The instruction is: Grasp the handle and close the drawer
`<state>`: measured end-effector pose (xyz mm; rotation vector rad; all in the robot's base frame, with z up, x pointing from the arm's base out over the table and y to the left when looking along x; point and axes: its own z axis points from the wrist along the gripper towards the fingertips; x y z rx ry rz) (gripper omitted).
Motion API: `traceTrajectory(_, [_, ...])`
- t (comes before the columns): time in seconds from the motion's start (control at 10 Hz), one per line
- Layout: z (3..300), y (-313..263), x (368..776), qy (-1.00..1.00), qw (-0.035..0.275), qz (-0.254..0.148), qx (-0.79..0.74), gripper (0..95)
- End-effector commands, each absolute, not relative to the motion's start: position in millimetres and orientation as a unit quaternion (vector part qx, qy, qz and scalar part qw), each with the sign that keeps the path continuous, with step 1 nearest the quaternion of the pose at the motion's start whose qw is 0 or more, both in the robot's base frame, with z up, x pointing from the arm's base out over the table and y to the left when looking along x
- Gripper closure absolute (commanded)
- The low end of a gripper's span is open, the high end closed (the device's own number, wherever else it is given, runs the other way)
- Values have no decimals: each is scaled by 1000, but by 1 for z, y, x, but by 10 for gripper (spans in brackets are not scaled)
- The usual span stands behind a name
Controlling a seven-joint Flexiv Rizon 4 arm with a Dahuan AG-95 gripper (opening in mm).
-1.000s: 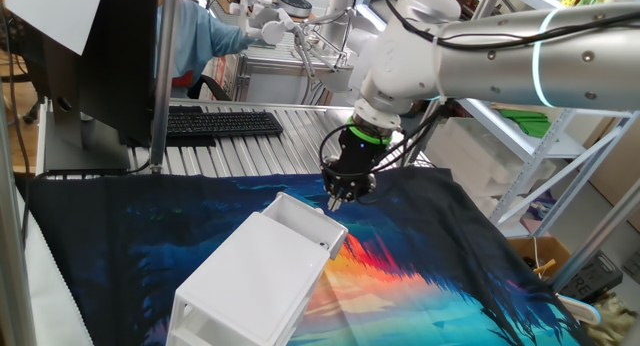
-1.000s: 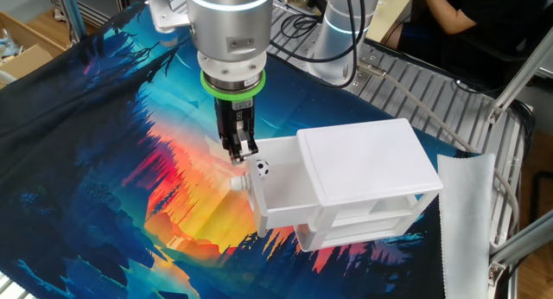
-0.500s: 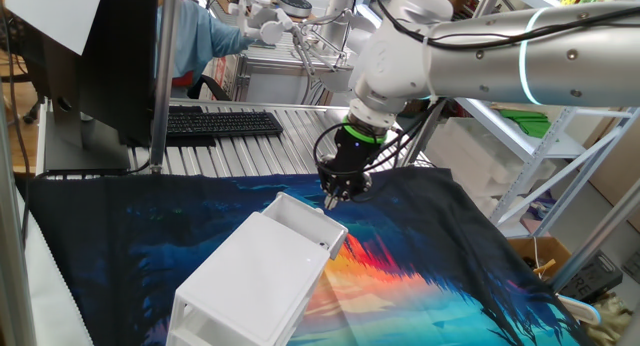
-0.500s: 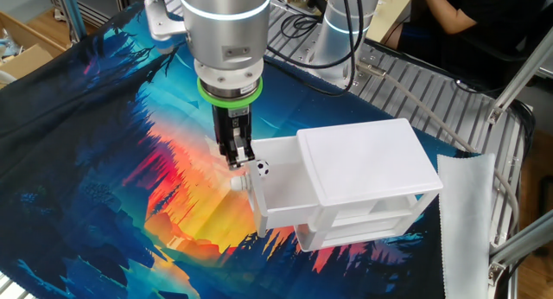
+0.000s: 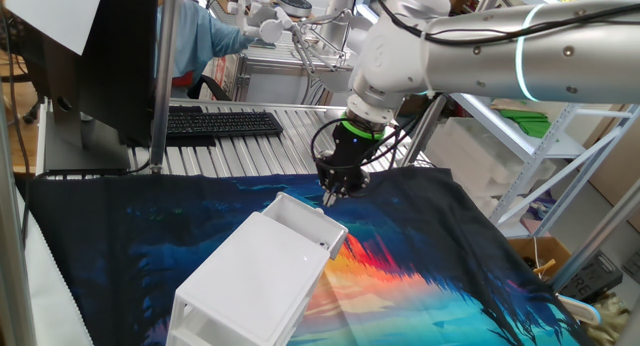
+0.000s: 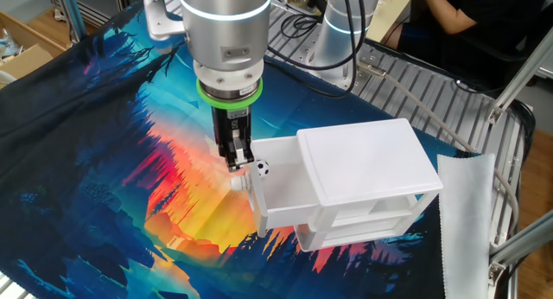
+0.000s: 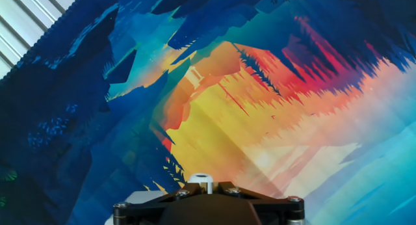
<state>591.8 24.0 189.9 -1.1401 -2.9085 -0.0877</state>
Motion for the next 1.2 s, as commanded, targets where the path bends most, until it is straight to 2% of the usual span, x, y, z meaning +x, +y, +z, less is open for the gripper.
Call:
traceTrajectory(0.1, [188,25,592,-929,6,-28,-369,760])
traceTrajectory(1.2, [178,29,595,-927,4,-24,-374,760])
